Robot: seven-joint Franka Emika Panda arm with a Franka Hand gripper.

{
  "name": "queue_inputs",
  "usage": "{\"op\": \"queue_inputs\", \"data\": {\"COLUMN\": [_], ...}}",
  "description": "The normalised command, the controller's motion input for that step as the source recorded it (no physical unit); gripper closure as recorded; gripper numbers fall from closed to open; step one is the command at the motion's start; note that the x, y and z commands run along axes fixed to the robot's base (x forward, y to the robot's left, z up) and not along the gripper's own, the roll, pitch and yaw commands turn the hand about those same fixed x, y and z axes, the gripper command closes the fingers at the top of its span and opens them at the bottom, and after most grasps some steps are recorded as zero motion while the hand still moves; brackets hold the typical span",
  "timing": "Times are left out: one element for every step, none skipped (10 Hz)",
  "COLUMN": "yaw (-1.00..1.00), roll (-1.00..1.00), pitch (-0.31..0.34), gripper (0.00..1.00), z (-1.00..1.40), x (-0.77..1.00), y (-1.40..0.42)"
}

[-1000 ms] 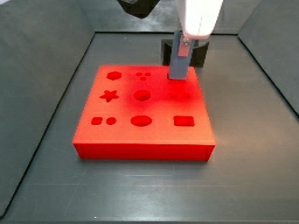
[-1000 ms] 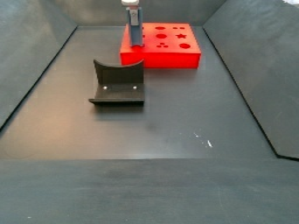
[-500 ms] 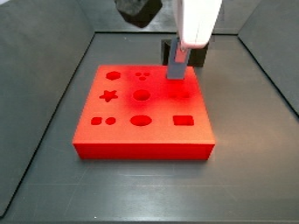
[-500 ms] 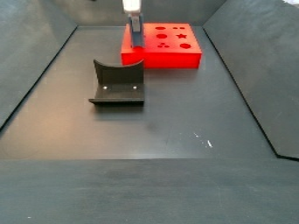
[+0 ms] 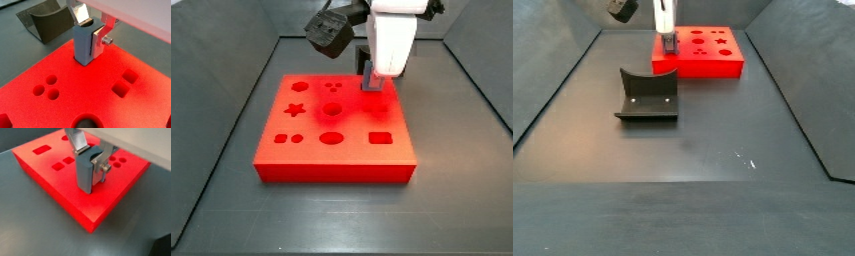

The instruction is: Insert the arch object.

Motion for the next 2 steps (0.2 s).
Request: {"op": "queue_inputs", "data": {"yaw": [0.00,0.00], "roll": [0.01,0.00], "pitch": [-0.050,0.000], "gripper": [1.00,1.00], "z": [-0.47,0.00], "x": [0.00,0.00], "y": [0.00,0.00]}}
